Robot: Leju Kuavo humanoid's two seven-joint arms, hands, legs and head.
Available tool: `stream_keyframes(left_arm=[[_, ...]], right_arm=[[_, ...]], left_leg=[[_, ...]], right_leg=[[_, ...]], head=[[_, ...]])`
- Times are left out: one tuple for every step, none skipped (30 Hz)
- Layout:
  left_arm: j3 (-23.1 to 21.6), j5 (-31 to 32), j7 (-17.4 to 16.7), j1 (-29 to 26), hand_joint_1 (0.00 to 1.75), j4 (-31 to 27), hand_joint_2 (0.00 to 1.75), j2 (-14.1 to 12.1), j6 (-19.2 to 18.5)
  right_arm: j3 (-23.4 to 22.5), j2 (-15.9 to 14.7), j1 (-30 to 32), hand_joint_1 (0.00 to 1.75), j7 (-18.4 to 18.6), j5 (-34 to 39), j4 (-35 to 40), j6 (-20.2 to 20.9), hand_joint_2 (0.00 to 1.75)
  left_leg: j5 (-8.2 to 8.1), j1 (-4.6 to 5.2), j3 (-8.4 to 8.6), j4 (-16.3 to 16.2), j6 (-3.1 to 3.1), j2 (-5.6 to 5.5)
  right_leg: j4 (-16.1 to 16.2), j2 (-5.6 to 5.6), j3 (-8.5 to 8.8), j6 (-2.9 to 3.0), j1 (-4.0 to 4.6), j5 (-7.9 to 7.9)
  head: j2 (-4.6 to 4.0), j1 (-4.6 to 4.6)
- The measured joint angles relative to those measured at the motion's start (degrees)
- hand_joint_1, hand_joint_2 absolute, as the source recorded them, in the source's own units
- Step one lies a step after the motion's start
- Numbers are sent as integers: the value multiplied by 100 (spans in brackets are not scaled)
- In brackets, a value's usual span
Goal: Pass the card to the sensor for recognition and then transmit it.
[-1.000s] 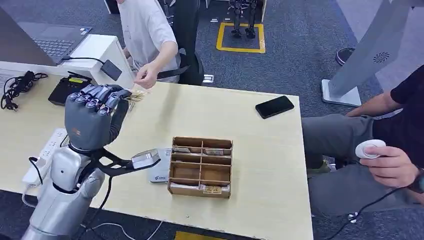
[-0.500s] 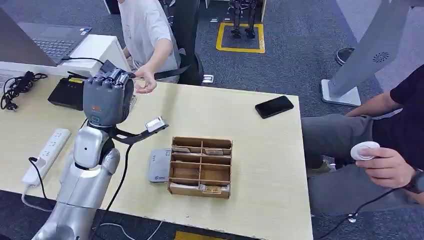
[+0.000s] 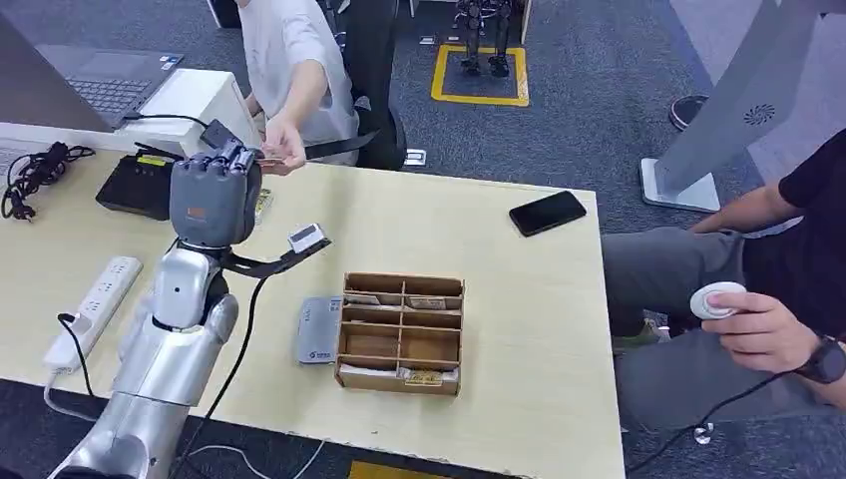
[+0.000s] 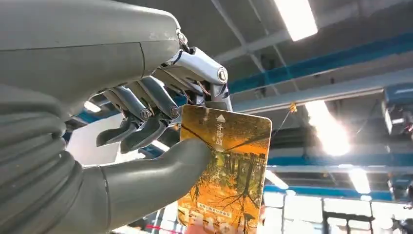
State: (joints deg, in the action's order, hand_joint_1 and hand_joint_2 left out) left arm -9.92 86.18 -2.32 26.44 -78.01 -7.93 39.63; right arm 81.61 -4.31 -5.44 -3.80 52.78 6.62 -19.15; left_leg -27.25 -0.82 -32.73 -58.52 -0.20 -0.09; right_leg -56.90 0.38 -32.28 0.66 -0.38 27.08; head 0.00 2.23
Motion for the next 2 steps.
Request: stream_keyframes(left_arm=[[-9,6,-19,0,175,26,175,-11,0],[-24,9,-37,2,169,57,175,-15,0]], right_arm=[[2,0,-1,0,4,0,0,-2,175],[2,0,-2,0,13,2,0,-2,175]], left_leg=[[0,0,0,0,0,0],[0,0,1,0,0,0]], right_leg=[[0,0,0,0,0,0],[0,0,0,0,0,0]], head=[[0,-2],[0,0]])
